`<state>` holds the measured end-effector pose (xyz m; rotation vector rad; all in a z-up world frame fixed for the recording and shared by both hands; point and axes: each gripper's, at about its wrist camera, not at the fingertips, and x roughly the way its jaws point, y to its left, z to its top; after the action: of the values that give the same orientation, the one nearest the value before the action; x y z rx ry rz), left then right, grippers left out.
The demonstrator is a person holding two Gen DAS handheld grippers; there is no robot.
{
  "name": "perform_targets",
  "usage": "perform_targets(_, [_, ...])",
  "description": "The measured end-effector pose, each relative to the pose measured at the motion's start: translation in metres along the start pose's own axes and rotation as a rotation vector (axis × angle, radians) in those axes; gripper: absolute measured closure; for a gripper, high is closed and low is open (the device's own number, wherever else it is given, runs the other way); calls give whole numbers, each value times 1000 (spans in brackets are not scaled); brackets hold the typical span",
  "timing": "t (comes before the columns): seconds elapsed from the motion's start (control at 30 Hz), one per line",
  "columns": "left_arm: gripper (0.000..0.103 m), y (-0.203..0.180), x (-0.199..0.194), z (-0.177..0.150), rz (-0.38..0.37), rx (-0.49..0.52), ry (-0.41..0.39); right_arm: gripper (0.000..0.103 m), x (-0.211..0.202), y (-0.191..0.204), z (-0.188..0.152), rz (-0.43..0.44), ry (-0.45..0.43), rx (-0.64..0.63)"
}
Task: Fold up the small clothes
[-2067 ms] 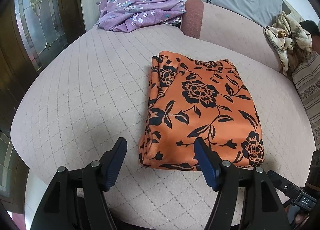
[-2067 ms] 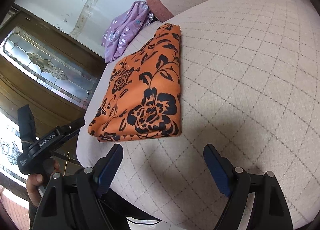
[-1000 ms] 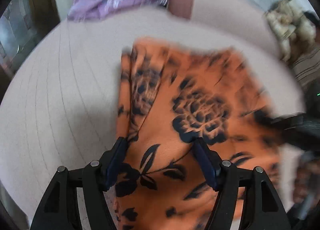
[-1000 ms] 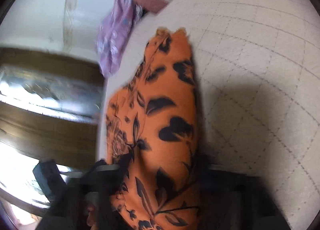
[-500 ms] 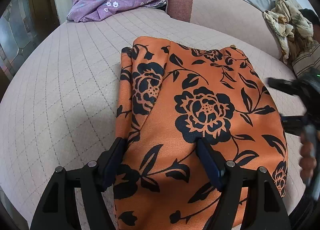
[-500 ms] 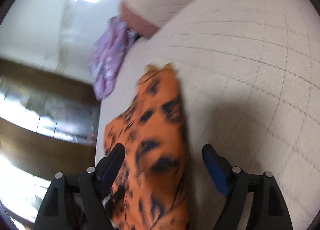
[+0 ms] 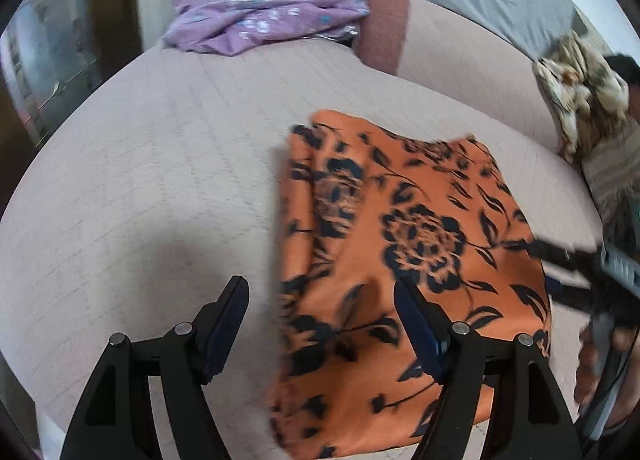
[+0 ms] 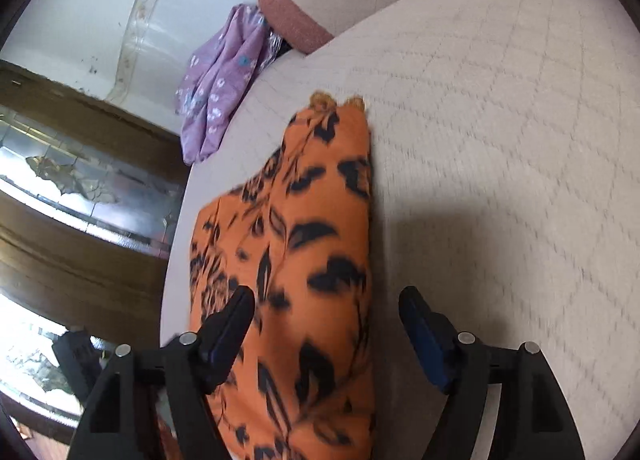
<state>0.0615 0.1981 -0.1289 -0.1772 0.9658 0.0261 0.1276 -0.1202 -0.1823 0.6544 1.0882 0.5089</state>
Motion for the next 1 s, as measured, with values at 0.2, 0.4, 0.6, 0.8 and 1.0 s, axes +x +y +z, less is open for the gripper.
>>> perform_targets(0.2, [27,21,2,2,10,-61,25,26,-2,-8,-12,18,12,-12])
perform_targets(0.4, [27,21,1,4,-12,-54,28,26,-2,-6,-13,31,10,-30])
perform_targets(0.6, [27,13,15,15,-73,-59,52,26,3,-2,-3,37,1,-34])
perform_targets(0.8, [24,19,54,9,-163,-142,155,30,33,5,-3,26,83,-75])
perform_targets(1.0, [77,5,39,16,-193,-103,145,63,31,30,-1,-51,93,-208])
